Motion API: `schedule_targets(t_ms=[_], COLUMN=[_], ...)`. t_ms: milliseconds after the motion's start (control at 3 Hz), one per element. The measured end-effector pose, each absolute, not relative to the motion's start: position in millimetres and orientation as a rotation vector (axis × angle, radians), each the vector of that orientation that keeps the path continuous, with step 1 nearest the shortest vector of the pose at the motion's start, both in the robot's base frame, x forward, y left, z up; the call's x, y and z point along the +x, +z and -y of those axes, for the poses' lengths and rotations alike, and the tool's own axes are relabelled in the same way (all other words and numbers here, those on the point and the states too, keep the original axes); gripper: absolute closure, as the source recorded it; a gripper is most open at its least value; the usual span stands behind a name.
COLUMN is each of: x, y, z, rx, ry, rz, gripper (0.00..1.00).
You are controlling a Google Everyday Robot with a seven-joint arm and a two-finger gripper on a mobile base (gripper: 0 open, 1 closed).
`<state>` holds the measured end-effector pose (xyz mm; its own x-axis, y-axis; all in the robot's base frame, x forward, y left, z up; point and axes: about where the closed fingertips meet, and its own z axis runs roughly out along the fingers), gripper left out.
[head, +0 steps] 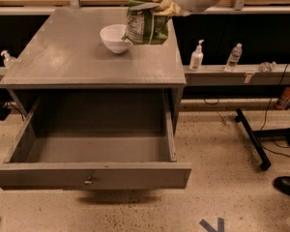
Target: Pick green jalapeno chip bag from top drawer and place on counter
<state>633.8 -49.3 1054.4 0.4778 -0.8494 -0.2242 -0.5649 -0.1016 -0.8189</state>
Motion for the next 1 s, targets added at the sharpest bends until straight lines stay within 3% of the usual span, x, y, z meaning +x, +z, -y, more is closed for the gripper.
schedule_targets(t_ms=[667,1000], x=[688.0,696.1], y=[983.4,951.1], z=[42.1,32.3], rx=[-1.767,-1.793], ry=[-0.359,-0.361], rz=[-1.317,-1.345], gripper=[1.00,0.85])
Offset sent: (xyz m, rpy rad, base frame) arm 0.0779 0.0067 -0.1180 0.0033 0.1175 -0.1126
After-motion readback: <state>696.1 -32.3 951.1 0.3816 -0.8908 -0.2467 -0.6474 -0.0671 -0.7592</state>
